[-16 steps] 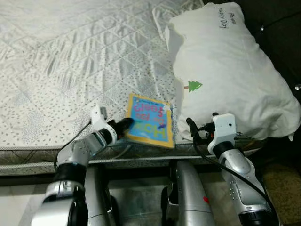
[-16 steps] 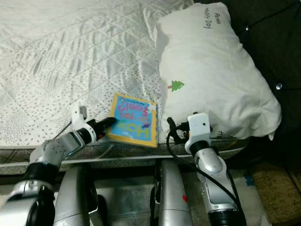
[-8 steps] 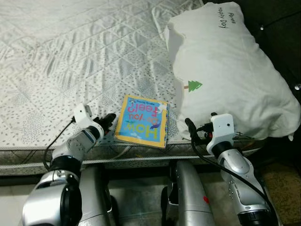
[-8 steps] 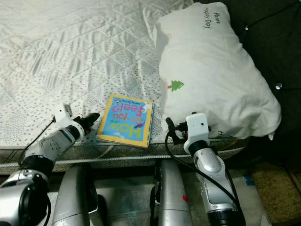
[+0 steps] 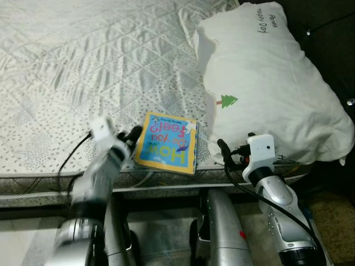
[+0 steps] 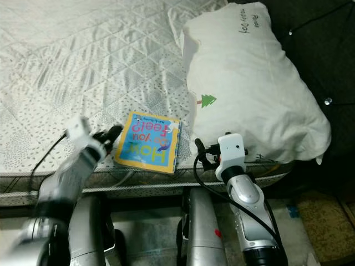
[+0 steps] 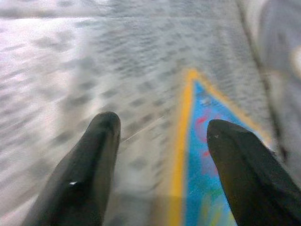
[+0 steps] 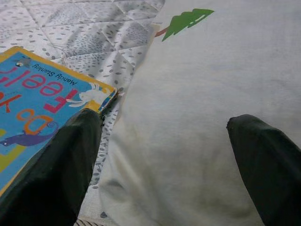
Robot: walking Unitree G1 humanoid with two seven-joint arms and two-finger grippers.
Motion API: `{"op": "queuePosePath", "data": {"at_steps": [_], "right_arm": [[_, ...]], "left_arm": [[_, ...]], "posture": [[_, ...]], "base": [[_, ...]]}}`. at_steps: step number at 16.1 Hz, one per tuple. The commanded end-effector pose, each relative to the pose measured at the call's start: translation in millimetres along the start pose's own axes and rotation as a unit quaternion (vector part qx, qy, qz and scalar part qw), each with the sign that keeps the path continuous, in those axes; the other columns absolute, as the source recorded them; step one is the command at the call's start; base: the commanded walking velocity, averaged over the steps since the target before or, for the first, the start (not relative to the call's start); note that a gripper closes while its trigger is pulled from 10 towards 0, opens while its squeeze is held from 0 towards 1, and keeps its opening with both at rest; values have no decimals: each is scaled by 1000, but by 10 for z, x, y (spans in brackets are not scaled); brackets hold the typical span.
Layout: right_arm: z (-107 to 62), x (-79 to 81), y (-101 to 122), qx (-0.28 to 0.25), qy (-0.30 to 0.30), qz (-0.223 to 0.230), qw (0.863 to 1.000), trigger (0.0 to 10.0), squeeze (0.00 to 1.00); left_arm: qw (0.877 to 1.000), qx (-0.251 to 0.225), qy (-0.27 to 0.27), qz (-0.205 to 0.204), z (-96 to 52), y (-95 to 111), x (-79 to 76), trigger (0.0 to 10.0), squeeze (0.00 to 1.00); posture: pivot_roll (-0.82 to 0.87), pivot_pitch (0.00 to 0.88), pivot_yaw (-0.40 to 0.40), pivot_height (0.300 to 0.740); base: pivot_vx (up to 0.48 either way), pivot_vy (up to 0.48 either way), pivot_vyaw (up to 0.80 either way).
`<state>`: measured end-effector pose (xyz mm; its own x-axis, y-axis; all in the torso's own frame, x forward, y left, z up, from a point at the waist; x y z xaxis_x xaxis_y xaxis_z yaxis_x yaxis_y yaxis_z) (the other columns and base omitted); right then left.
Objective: Clean up the room
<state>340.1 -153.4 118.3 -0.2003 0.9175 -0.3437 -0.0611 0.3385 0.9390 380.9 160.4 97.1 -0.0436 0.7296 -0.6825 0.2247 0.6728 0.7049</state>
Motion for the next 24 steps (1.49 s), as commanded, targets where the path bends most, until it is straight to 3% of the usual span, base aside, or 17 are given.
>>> {"op": "queuePosePath", "data": {"at_steps": [1,4,6,8,11,12,14,18,24], "right_arm": [[-23,5,-34,4,-1,2,1000,10000,0],[-25,9,-61,7,-1,5,1000,10000,0],[-23,38,-63,7,2,7,1000,10000,0],[8,67,-36,4,6,9,1000,10000,0],[22,57,-22,1,5,9,1000,10000,0],[11,41,-30,2,2,8,1000,10000,0],[1,33,-35,3,0,8,1000,10000,0],[-6,59,-43,3,2,10,1000,10000,0],[33,87,-24,0,7,9,1000,10000,0]], "left_arm": [[1000,-10,18,21,-91,3,47,10000,1000],[994,-27,44,99,-408,-19,109,10000,1000],[991,-11,15,130,-518,-138,-25,10000,1000],[990,48,-30,127,-510,-384,-224,10000,1000],[980,106,-82,145,-474,-596,-466,10000,1000],[972,131,-108,163,-478,-689,-565,10000,1000],[966,153,-120,168,-495,-765,-613,10000,1000],[941,221,-179,181,-602,-1007,-801,10000,1000],[924,271,-186,196,-718,-1189,-725,10000,1000]], "posture": [[-10,224,-42,528],[3,225,-41,528],[12,225,-42,528],[14,225,-42,528],[5,223,-39,528],[-2,224,-33,528],[-2,224,-33,528],[-2,224,-33,528],[8,222,-36,528]], "base": [[0,0,0],[0,0,0],[0,0,0],[0,0,0],[0,0,0],[0,0,0],[0,0,0],[0,0,0],[0,0,0]]}}
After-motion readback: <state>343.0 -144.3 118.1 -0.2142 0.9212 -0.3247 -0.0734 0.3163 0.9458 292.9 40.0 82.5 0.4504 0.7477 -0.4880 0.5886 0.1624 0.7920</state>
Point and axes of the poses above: a point about 5 cm out from each wrist's last joint towards the gripper, its own z axis pointing out of the wrist towards the gripper, its own y axis along the axis of the wrist's last joint, x = y × z, the point moved 4 cm from there along z, pointing out of the wrist towards the gripper, and after that the axes turned 13 degrees about -z, right-handed, at the moved point
